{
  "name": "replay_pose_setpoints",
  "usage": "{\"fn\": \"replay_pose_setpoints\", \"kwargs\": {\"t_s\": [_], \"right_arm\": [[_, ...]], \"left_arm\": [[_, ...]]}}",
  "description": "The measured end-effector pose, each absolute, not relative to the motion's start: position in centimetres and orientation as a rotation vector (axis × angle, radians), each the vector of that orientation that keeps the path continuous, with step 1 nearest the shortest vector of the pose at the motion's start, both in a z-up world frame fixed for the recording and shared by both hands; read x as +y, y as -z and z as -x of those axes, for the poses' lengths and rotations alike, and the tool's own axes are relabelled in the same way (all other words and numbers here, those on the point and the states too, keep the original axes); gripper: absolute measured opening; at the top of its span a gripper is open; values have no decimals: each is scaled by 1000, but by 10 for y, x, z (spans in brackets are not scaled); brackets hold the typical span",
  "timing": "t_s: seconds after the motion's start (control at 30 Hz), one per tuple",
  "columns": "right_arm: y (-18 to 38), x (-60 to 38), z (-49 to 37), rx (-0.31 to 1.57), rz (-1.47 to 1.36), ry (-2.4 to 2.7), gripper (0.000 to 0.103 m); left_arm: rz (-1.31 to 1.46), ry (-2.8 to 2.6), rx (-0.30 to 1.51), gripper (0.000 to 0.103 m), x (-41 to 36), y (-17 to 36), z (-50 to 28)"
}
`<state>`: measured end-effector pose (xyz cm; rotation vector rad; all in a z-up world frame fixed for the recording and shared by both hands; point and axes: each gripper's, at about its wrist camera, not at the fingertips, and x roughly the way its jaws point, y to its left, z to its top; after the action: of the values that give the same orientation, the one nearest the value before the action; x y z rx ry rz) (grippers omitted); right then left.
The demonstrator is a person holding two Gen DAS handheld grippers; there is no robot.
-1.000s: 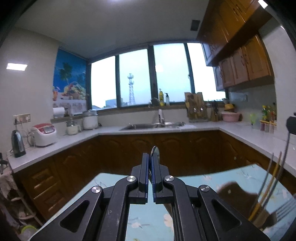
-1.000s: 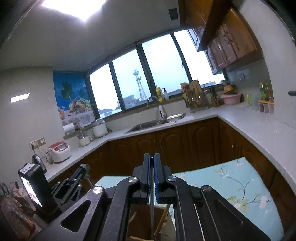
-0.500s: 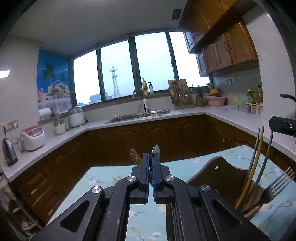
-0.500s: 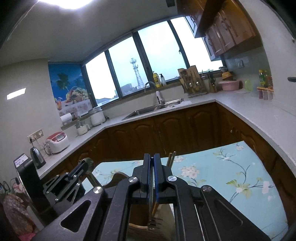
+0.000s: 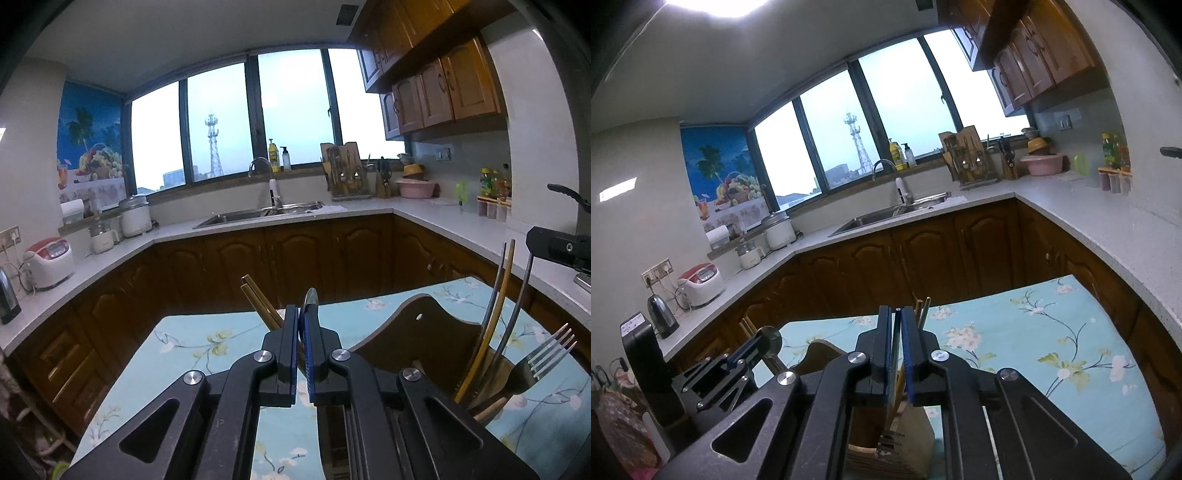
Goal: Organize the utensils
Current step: 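Open the left tool to drop the spoon into the caddy while the right tool releases the chopstick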
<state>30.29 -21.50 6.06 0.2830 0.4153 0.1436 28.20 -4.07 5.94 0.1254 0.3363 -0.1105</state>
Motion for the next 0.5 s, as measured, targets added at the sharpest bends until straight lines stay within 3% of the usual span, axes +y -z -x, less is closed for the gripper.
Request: {"fn": "replay_pose_setpoints", "kwargs": {"t_s": [0.5], "right_arm": [[-57,-216,-304,431,-279,-136,9]], "left_arm": [[-131,126,342,15,-37,-61,-285]]}}
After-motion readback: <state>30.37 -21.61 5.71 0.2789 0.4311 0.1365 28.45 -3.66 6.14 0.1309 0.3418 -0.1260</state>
